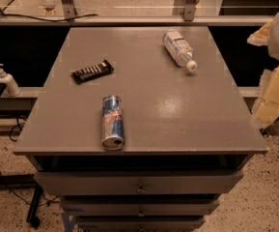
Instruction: Move rxbar chocolate near blue plastic bottle
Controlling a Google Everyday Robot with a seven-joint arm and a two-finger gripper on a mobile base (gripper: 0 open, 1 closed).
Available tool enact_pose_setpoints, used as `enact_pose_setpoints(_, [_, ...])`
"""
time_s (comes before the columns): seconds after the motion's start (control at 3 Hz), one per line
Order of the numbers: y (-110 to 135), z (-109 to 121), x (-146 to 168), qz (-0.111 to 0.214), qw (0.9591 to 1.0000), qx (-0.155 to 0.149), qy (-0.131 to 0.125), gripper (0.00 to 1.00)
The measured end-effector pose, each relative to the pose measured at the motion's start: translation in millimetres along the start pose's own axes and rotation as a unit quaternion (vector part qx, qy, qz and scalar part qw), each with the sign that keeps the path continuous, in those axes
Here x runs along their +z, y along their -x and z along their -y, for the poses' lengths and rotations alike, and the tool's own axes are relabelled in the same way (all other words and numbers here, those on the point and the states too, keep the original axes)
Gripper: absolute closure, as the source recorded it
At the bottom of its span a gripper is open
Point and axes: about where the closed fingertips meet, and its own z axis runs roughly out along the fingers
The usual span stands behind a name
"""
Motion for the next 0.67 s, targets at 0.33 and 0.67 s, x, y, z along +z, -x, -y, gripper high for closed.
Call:
enact_pose_setpoints(0.33, [0.0,0.0,0.0,0.000,1.0000,0.000,0.000,0.00])
enact_pose_setpoints(0.67, [1.6,6.7,-1.3,0.003,1.0000,-0.008,-0.002,0.00])
